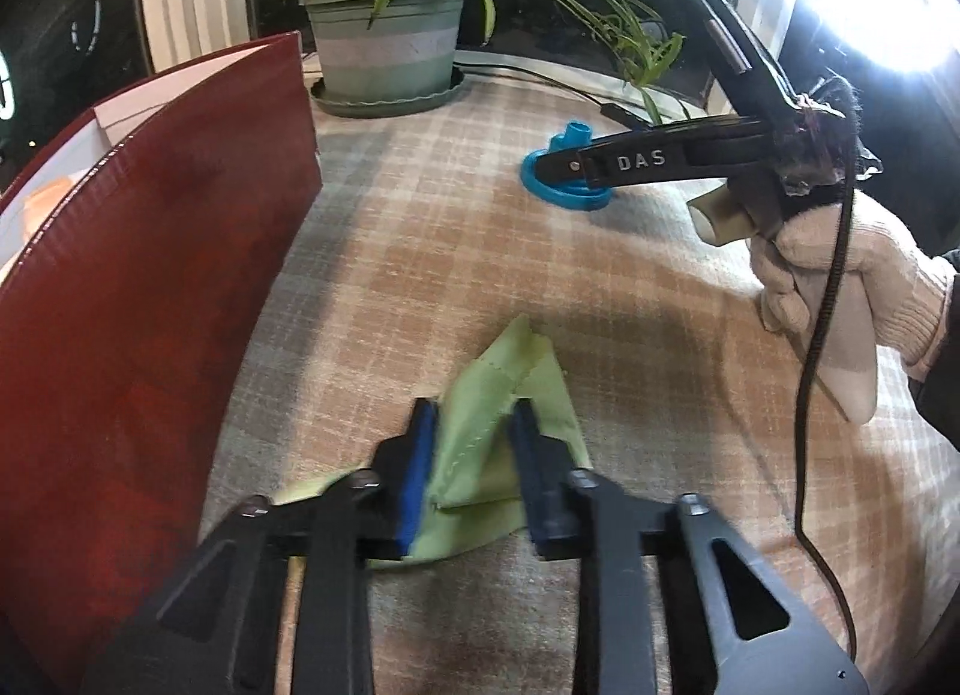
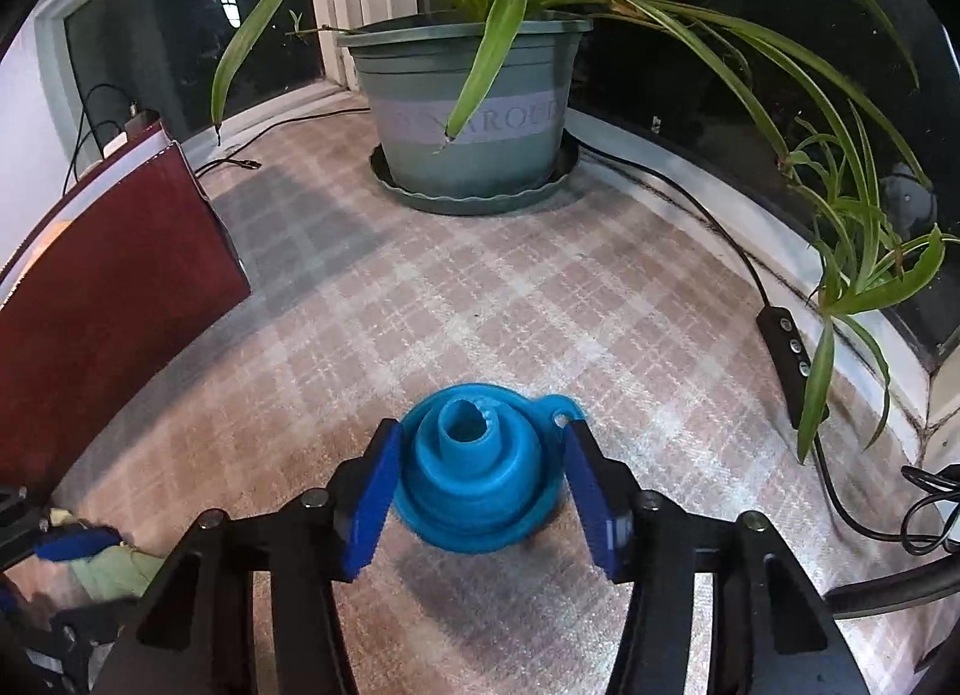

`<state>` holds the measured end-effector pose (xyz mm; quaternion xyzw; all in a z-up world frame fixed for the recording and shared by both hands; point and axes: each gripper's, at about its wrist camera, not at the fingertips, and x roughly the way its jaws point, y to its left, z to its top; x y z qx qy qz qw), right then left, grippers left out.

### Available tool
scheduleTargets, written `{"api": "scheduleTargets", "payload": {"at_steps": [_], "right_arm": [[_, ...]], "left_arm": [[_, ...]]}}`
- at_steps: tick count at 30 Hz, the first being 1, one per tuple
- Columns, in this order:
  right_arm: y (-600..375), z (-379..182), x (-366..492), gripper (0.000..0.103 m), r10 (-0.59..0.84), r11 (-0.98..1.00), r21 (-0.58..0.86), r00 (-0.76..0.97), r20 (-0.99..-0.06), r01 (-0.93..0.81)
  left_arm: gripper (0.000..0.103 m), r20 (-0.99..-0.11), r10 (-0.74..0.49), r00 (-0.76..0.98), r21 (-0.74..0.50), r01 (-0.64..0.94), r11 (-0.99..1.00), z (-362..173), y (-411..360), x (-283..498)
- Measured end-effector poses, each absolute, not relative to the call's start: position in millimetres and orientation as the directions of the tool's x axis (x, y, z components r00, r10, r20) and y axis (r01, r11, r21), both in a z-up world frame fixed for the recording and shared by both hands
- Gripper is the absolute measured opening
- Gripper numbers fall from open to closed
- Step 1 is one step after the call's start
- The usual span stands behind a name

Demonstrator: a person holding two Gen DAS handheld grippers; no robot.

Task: Organize soft objects
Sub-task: 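Close the right tool on the funnel while the left tool closes on the yellow-green cloth, then carry the funnel with the right tool while the left tool carries the cloth to the box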

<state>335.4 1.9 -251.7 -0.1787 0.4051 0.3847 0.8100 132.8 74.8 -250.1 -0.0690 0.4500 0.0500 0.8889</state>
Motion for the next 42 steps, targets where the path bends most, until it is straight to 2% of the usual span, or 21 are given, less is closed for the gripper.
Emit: {"api": "scheduleTargets", "payload": {"at_steps": [1,4,13,25,35,42], "right_arm": [[2,-252,335,0.046,0.476,0.642,0.018,0.380,-0.793,-0.766],[1,-252,335,0.044,0.473,0.641,0.017,0.378,-0.796,-0.767],[-2,-247,326,0.041,0.477,0.641,0.029,0.369,-0.798,-0.767],[-28,-212,312,0.040,0.546,0.656,0.130,0.348,-0.762,-0.743],[-29,-160,274,0.040,0.590,0.620,0.118,0.361,-0.722,-0.776],[-11,-131,243,0.040,0.636,0.562,0.127,0.328,-0.699,-0.818]], "left_arm": [[0.010,-0.807,0.019,0.590,-0.085,-0.148,0.985,-250,73,132],[0.007,-0.805,-0.008,0.593,-0.109,-0.136,0.985,-250,68,130],[0.006,-0.784,-0.054,0.618,-0.183,-0.147,0.972,-237,65,122],[0.006,-0.712,-0.099,0.695,-0.248,-0.116,0.962,-191,62,108],[0.006,-0.647,-0.073,0.759,-0.245,-0.116,0.963,-144,76,81],[0.006,-0.633,0.001,0.774,-0.253,-0.208,0.945,-126,120,42]]}}
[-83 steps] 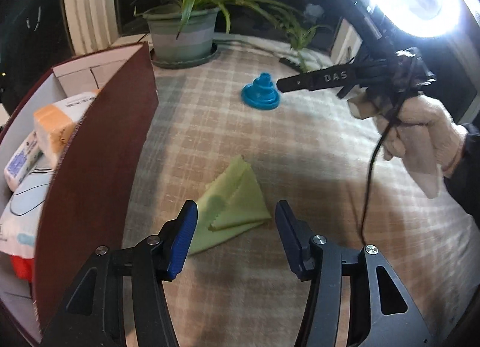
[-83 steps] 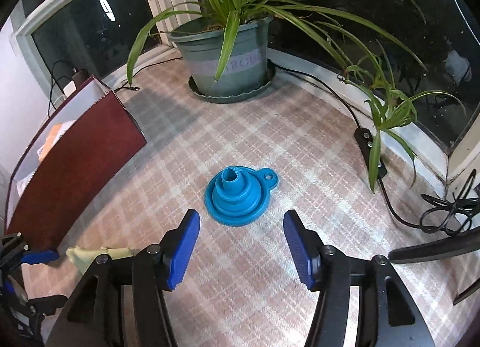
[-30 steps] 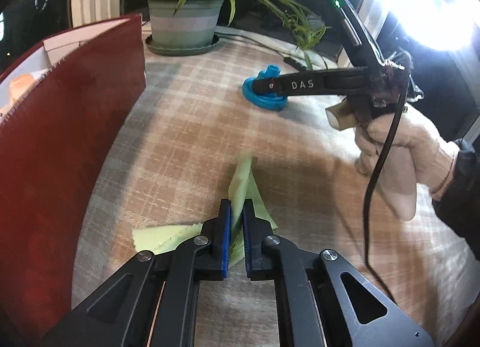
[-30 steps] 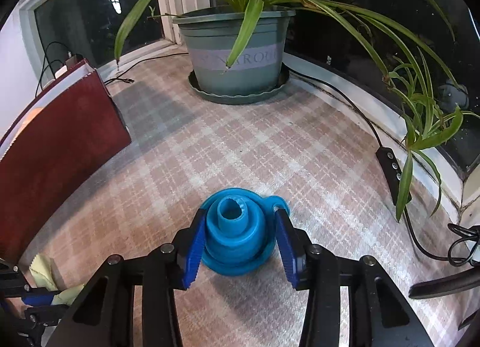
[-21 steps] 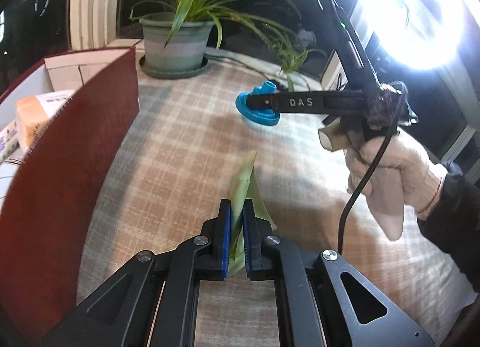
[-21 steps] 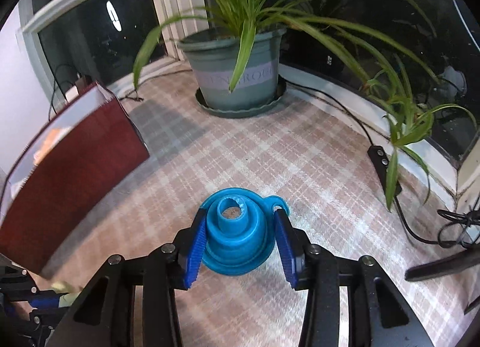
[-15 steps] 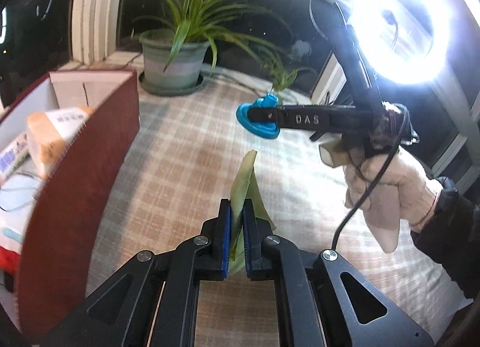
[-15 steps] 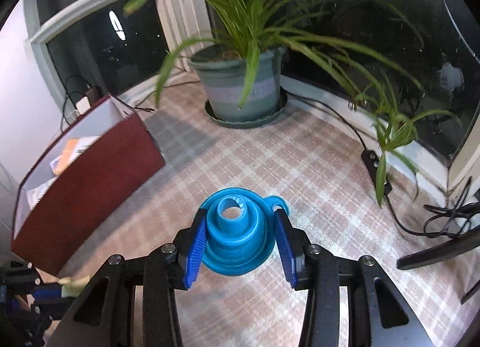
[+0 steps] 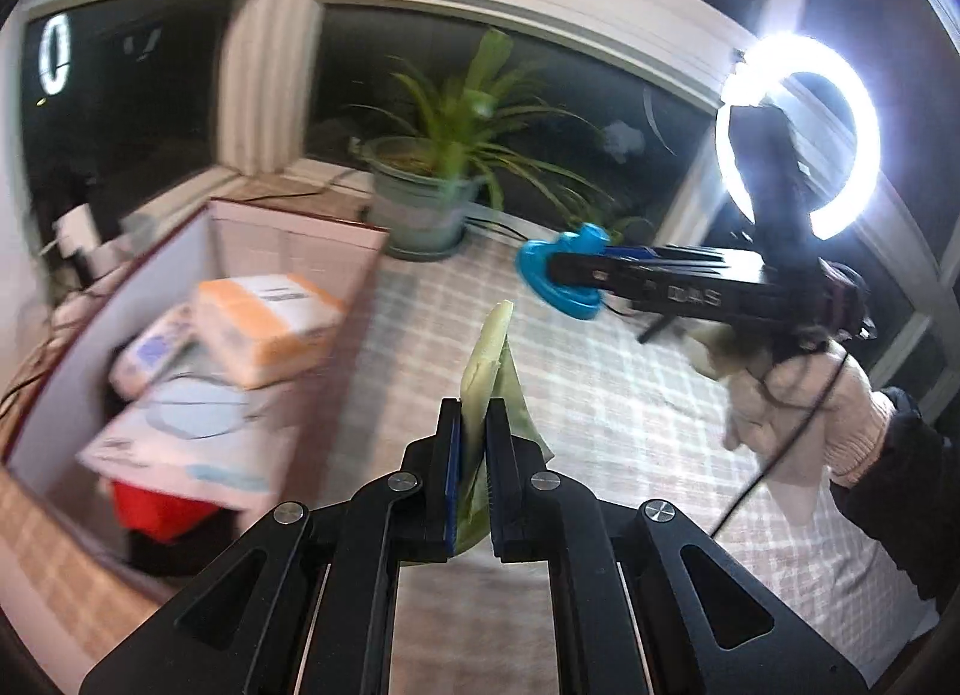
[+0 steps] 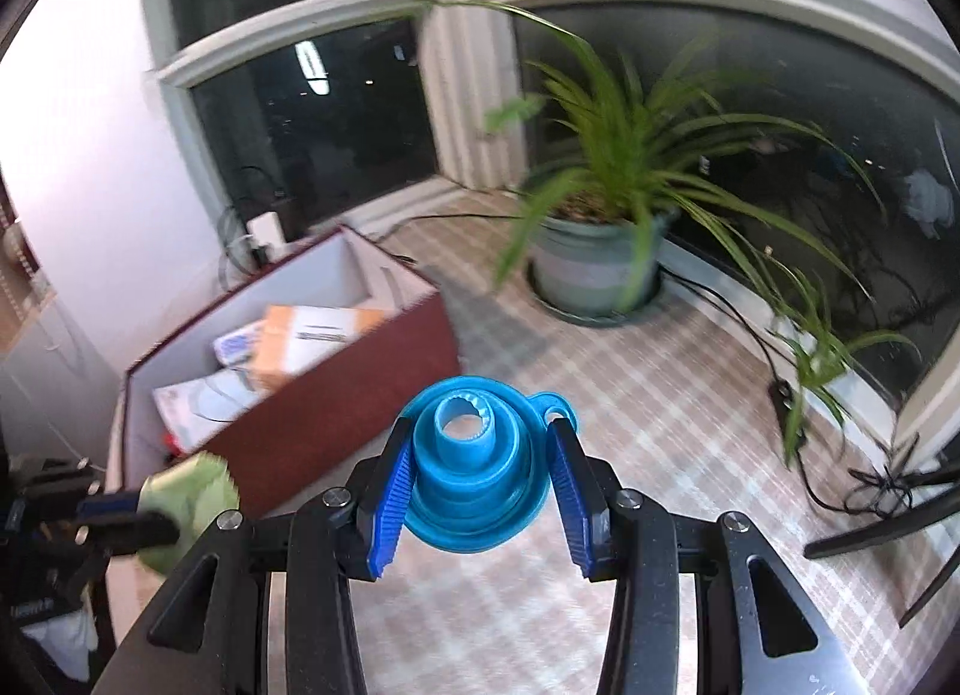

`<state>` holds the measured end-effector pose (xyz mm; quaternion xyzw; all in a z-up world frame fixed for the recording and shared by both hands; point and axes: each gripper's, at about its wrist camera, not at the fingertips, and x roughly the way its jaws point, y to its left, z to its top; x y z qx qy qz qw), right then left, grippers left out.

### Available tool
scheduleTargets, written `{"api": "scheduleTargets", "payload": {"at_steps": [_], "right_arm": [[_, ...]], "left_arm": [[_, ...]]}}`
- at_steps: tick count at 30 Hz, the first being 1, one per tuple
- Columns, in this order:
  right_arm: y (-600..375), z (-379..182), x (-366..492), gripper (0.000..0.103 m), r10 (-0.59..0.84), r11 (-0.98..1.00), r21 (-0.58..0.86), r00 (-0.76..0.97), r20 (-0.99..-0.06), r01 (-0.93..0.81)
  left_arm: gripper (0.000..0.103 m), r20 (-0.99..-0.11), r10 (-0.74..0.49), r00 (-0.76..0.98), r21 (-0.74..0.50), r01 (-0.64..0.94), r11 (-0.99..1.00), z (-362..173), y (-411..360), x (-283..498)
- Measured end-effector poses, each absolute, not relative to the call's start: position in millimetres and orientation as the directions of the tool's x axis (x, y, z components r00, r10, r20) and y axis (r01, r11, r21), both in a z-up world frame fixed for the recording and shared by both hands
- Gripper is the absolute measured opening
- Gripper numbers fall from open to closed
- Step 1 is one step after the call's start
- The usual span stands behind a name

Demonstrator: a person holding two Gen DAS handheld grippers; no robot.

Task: Organize soft objects
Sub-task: 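Carry the funnel with the right tool while the left tool carries the cloth to the box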

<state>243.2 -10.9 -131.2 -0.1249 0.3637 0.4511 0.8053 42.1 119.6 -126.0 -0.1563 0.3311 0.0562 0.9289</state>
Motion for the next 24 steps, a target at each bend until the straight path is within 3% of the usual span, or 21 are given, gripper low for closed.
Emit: {"api": "scheduleTargets", "payload": {"at_steps": [11,24], "right_arm": [[42,-100,185,0.040,0.700,0.423,0.119,0.241,-0.672,-0.898],[113,-109,136,0.040,0.686,0.306,0.085,0.158,-0.710,-0.948]], "left_arm": [[0.006,-0.628,0.186,0.755,-0.196,-0.385,0.902,-116,185,3],[0.006,-0.642,0.259,0.722,-0.150,-0.450,0.880,-117,225,-6]]}}
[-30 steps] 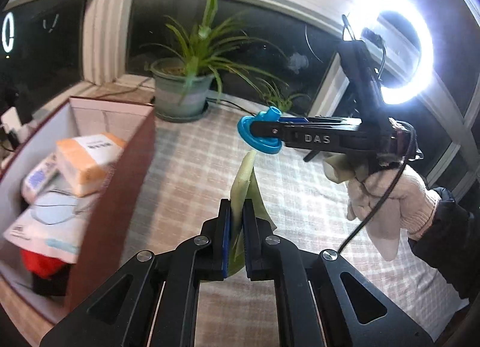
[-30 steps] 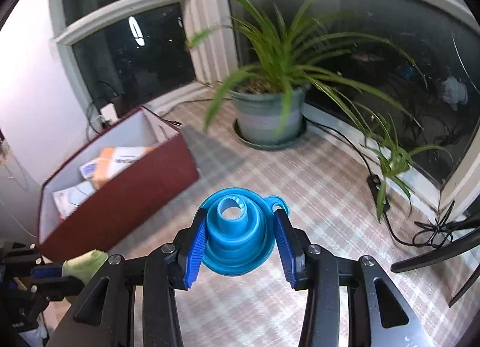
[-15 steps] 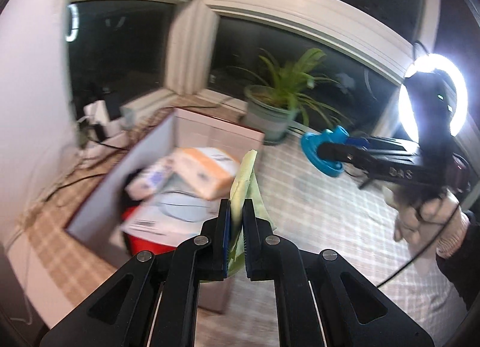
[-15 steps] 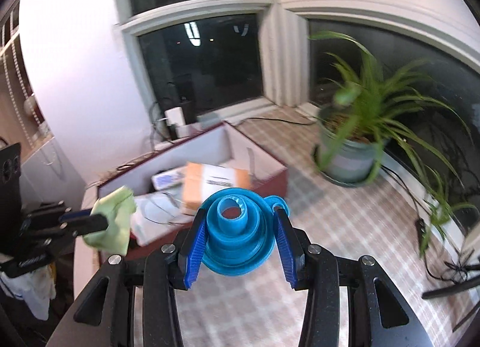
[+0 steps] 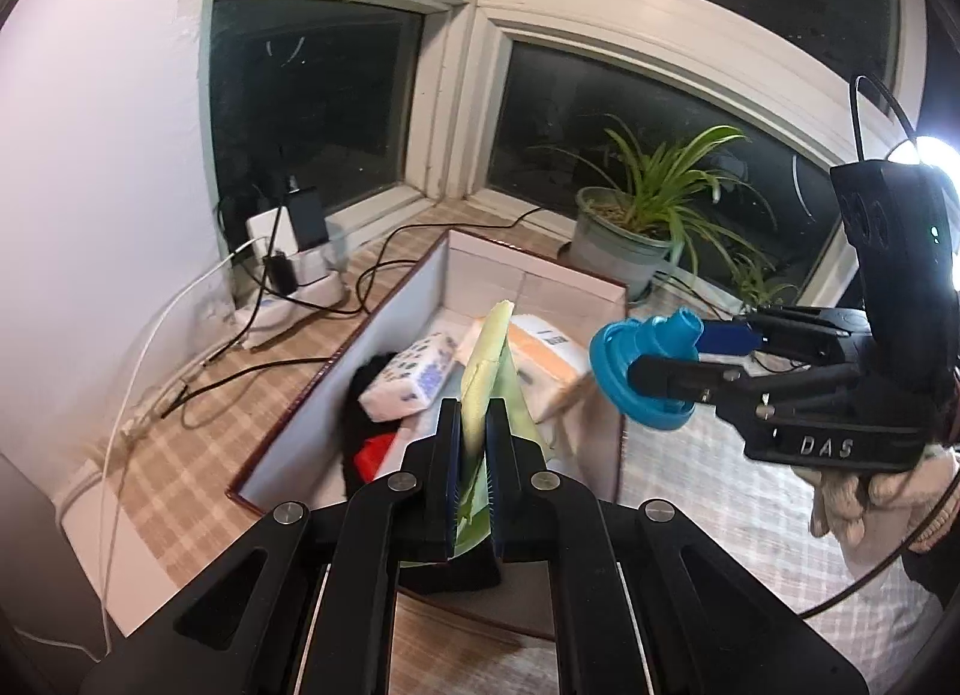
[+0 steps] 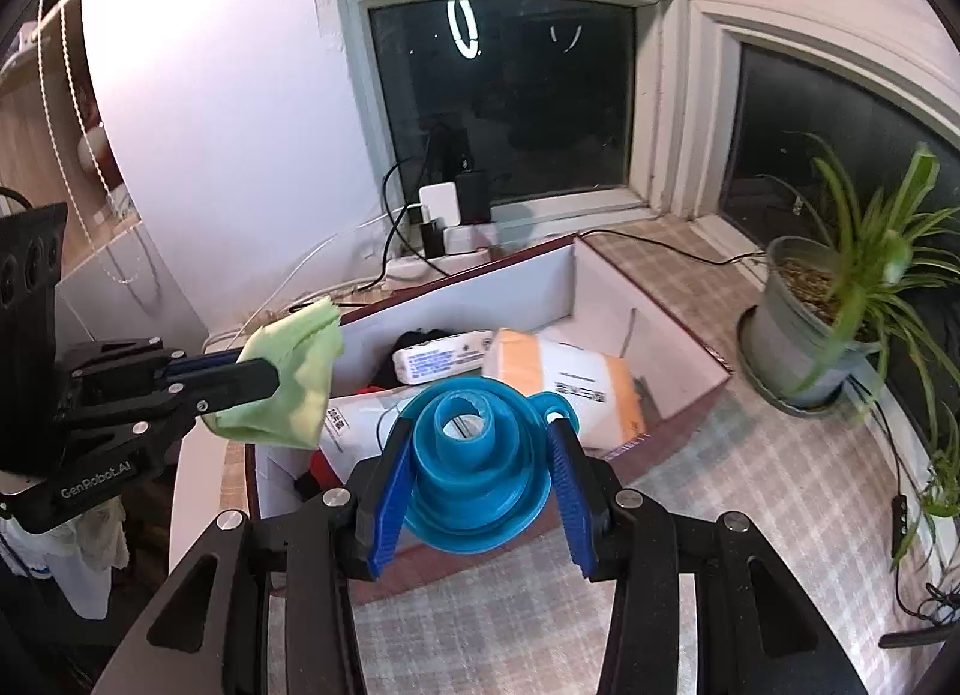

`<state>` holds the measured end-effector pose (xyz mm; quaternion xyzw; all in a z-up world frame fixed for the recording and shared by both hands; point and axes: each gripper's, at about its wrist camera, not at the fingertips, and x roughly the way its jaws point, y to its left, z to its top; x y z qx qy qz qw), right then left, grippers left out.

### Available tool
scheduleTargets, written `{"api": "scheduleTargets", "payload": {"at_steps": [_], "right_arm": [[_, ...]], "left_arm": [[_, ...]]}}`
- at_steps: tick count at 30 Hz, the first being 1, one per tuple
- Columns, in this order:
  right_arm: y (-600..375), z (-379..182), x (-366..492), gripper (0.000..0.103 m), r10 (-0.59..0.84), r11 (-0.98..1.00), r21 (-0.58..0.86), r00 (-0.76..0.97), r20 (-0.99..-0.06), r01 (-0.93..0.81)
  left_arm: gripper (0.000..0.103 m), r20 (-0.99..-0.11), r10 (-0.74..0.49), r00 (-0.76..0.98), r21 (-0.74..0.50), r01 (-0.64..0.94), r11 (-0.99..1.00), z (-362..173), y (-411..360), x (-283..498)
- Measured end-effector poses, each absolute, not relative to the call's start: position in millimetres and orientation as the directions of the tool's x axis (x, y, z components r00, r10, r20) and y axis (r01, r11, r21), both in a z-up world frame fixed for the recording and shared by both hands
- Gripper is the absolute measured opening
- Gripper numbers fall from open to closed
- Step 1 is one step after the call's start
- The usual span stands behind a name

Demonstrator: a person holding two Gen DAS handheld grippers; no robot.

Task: Organize soft objects
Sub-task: 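Carry the funnel with the right tool while the left tool carries the cloth to the box, then open both tools to drop the funnel and cloth into the box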

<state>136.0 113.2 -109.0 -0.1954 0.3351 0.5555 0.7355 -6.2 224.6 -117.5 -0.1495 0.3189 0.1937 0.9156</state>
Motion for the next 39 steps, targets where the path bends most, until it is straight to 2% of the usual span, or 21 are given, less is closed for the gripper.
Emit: {"api": "scheduleTargets", "payload": {"at_steps": [13,17,20,22,23,35,37,39], "right_arm": [[160,-141,129,0.041,0.619,0.301,0.071,0.138,-0.773,-0.951],[170,-147,128,0.046,0.609,0.294,0.077,0.125,-0.783,-0.953],[174,-148,126,0.047,0.608,0.290,0.072,0.125,-0.784,-0.954],[175,-148,124,0.053,0.612,0.290,0.063,0.134,-0.780,-0.955],[175,-147,124,0.057,0.611,0.291,0.063,0.135,-0.780,-0.955],[164,-141,128,0.057,0.618,0.324,0.097,0.133,-0.775,-0.941],[159,-139,126,0.058,0.622,0.327,0.101,0.134,-0.771,-0.940],[154,-136,124,0.060,0.626,0.326,0.098,0.137,-0.767,-0.940]], "left_arm": [[0.006,-0.707,0.261,0.657,-0.146,-0.497,0.856,-141,266,12],[0.007,-0.716,0.248,0.652,-0.147,-0.489,0.860,-143,268,17],[0.017,-0.714,0.250,0.654,-0.141,-0.484,0.864,-142,267,19],[0.023,-0.713,0.256,0.652,-0.137,-0.488,0.862,-142,267,19],[0.023,-0.713,0.254,0.653,-0.141,-0.489,0.861,-142,268,19],[0.023,-0.719,0.247,0.650,-0.155,-0.496,0.854,-137,264,13],[0.030,-0.717,0.247,0.652,-0.154,-0.494,0.856,-134,261,10],[0.031,-0.713,0.248,0.656,-0.153,-0.491,0.858,-131,256,7]]}}
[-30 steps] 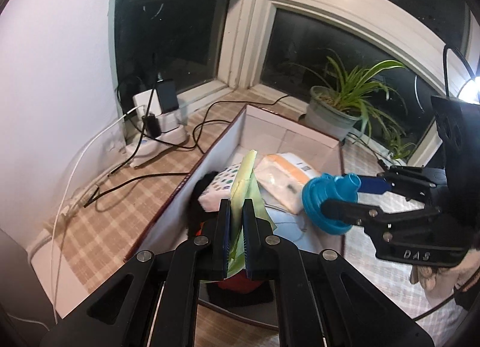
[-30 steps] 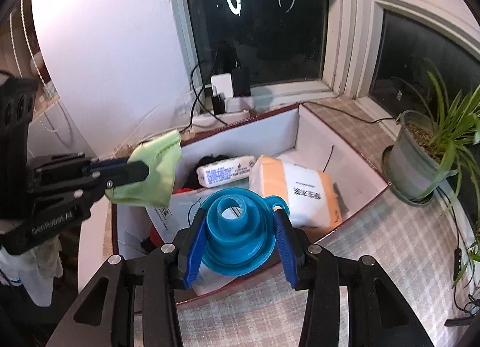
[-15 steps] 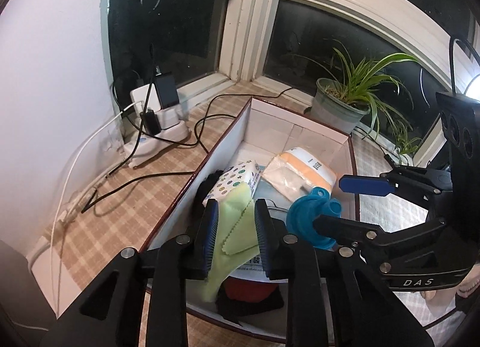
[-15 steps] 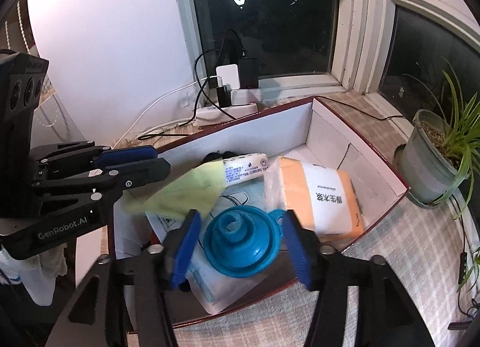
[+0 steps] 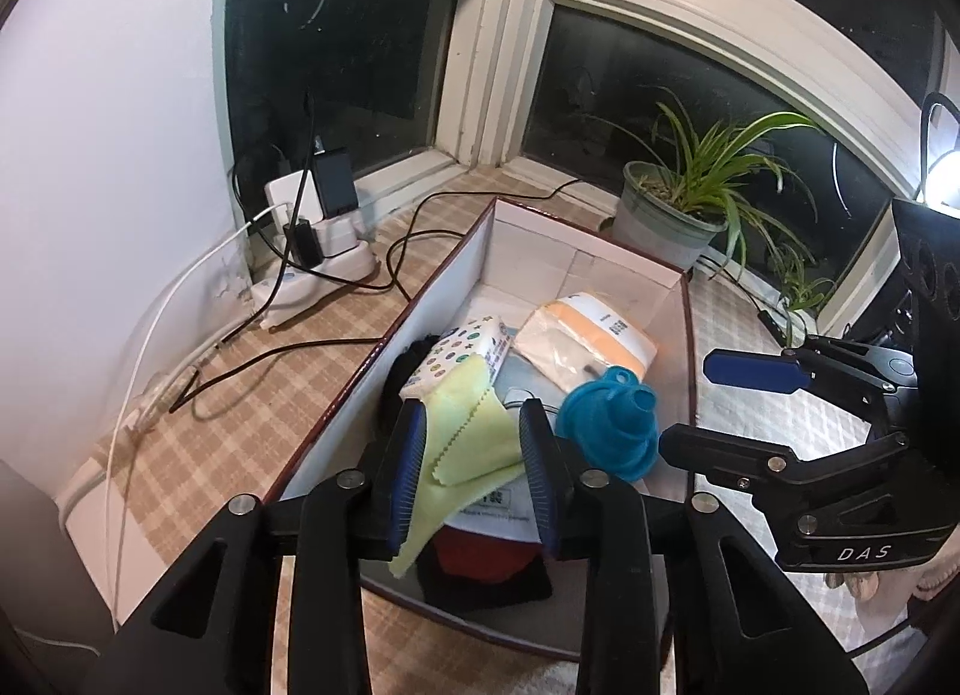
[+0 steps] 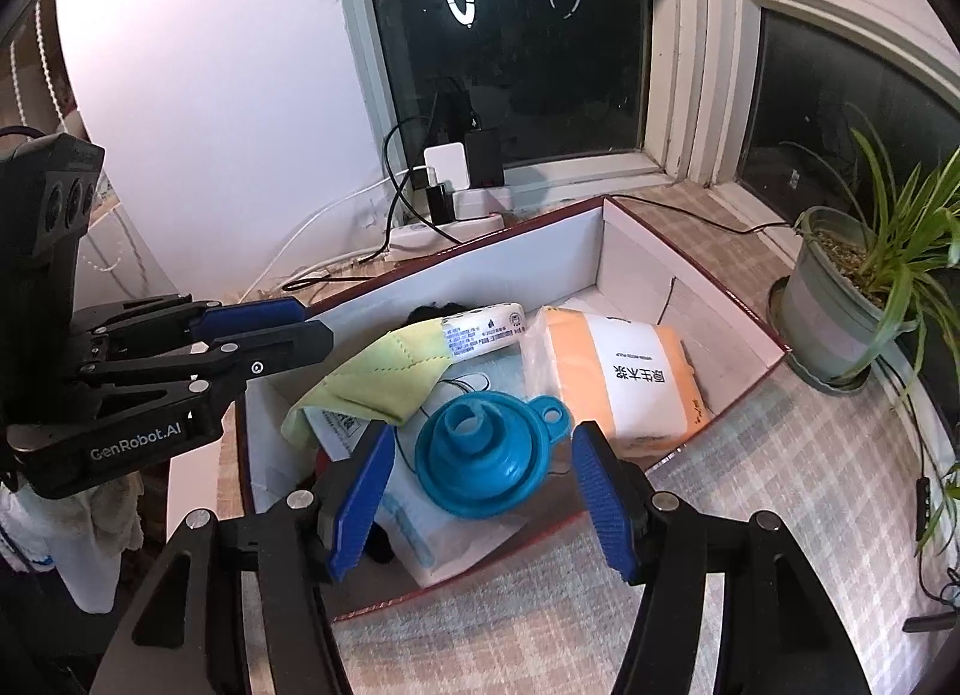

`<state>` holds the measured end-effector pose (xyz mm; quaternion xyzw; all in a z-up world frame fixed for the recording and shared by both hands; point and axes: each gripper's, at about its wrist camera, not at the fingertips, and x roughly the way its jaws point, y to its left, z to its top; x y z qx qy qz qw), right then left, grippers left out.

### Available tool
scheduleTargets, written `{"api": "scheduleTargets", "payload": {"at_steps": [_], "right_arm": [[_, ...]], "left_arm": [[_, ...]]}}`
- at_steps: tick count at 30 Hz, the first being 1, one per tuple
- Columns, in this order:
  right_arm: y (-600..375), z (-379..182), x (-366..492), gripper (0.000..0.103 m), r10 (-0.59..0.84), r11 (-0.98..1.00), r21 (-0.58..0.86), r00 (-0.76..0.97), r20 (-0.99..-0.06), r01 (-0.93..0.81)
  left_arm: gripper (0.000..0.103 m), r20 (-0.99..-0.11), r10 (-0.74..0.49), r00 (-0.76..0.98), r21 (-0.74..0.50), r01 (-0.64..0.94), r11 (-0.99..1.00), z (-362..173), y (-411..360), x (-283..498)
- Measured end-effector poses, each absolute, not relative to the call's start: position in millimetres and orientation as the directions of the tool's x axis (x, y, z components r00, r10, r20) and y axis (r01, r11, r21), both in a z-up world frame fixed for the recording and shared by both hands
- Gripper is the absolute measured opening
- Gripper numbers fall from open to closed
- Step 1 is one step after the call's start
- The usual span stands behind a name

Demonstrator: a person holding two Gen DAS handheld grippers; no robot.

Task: Organize soft objects

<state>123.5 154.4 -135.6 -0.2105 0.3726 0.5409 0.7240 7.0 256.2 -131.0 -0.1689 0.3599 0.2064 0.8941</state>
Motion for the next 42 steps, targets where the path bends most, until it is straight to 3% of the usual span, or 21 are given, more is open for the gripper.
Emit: {"api": "scheduleTargets", "payload": {"at_steps": [6,9,14,18,27,42], "right_arm": [[142,-127,113,0.065,0.633,0.330,0.084,0.154,-0.759,-0.940],[135,-124,106,0.066,0.631,0.339,0.063,0.177,-0.756,-0.939],[118,-117,94,0.069,0.636,0.366,0.063,0.200,-0.745,-0.929],[92,-106,88,0.076,0.653,0.417,0.103,0.219,-0.725,-0.903],[24,-81,68,0.078,0.645,0.567,0.128,0.342,-0.683,-0.814],[-37,-60,20,0.080,0.624,0.645,0.087,0.458,-0.633,-0.759]], "left_arm": [[0.031,-0.710,0.242,0.662,-0.142,-0.471,0.870,-123,240,-3],[0.043,-0.702,0.243,0.669,-0.143,-0.467,0.873,-118,231,-11],[0.046,-0.688,0.240,0.685,-0.164,-0.469,0.868,-108,219,-30],[0.061,-0.670,0.248,0.700,-0.169,-0.469,0.867,-99,204,-47],[0.078,-0.646,0.256,0.719,-0.158,-0.454,0.877,-77,161,-83],[0.079,-0.629,0.271,0.728,-0.109,-0.428,0.897,-61,111,-105]]}}
